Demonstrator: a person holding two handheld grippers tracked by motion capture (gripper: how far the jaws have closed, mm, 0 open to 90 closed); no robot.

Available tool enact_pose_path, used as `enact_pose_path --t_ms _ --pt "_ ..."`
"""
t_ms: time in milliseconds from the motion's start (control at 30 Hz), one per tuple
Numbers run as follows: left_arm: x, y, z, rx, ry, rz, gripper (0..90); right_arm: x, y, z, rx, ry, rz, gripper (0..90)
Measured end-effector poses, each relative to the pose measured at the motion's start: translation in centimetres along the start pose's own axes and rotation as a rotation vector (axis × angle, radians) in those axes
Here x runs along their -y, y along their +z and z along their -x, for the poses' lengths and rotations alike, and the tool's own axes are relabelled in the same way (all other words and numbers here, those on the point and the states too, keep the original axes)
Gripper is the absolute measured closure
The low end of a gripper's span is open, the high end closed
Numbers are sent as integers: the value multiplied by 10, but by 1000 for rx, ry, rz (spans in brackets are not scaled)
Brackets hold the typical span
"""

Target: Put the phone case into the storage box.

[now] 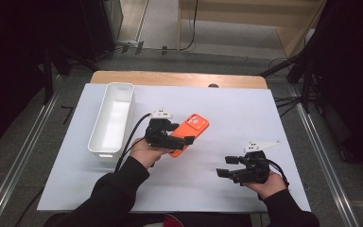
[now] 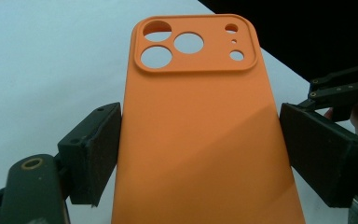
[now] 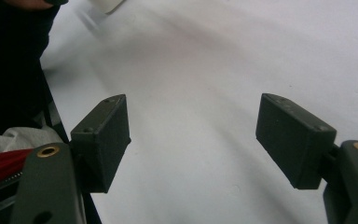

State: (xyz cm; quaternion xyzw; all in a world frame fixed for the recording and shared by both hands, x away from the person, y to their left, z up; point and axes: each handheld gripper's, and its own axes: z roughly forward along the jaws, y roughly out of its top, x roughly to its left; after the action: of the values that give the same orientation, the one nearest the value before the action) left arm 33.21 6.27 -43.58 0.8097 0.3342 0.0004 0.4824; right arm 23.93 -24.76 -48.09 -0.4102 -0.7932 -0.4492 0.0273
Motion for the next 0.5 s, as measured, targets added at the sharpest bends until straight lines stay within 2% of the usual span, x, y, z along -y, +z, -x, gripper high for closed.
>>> enact_pose_path --t_ms 300,500 --pt "14 -7 -2 -30 -77 47 161 -4 -3 -3 19 33 22 248" --pt "21 -7 -2 -40 -101 64 161 -12 -3 -6 19 53 45 248"
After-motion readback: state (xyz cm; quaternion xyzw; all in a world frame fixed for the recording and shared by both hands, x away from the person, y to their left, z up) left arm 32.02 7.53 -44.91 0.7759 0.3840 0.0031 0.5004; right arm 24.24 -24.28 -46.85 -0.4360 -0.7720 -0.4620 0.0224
